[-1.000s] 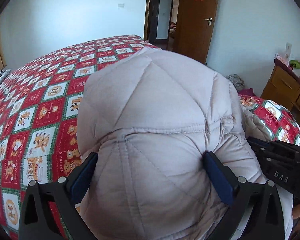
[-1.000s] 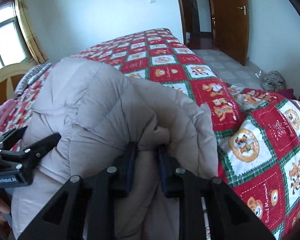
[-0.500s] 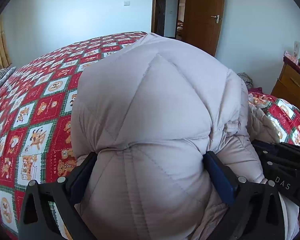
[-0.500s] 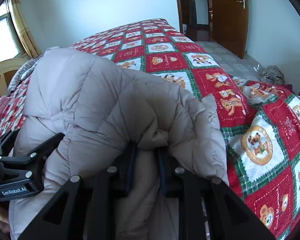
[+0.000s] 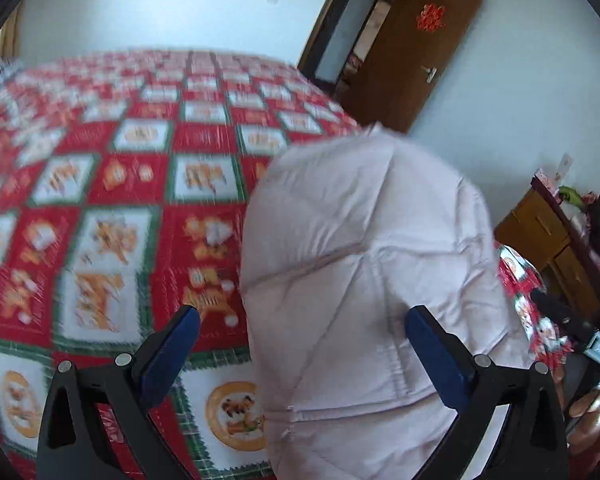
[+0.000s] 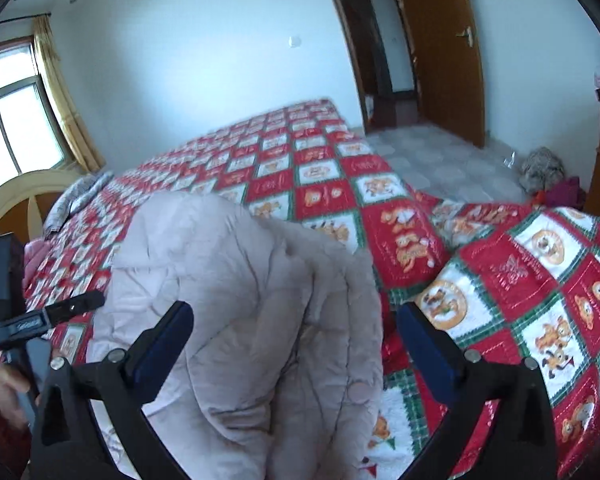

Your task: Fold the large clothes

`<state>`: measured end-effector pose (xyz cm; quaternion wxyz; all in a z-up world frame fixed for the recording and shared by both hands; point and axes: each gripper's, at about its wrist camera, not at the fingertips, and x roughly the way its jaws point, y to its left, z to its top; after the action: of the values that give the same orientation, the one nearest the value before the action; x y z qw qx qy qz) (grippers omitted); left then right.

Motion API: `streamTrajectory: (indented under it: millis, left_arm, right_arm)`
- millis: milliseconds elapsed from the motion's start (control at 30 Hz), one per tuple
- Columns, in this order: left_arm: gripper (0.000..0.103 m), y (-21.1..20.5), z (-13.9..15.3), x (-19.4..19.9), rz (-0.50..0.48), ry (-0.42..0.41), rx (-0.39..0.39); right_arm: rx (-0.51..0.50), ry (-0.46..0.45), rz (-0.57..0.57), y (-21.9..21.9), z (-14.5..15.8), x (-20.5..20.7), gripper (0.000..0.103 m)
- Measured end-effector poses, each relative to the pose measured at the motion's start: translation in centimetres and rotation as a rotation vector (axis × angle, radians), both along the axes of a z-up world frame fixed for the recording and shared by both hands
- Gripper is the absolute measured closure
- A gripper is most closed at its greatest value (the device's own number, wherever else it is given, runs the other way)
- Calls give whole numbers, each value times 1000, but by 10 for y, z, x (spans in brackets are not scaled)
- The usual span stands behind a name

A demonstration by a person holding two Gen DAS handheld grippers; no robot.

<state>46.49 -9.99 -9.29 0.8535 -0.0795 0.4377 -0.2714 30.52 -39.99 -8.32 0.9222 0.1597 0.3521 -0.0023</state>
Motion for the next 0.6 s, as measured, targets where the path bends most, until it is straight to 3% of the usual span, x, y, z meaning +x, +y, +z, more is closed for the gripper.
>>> streamTrajectory:
  millis: [133,300,400,467,600]
  left_arm:
    - [1,6,-24,6,-3,98,-143]
    - [1,-19,-47,14,-143,193,-209]
    - [1,-21,-56,28,-141,263,-294]
    - [1,-24,-52,23,-167,247,-292]
    - [1,-20,-32,-7,-241,199,-232]
  right_arm:
    - [-35,70,33,5,-26,19,0]
    - [293,153,92,-21,-65,38,0]
    - [271,154,72,-14,-67,46,0]
    - [254,175,84,-2,-66,47,0]
    - [323,202,164,23,-63,30,2]
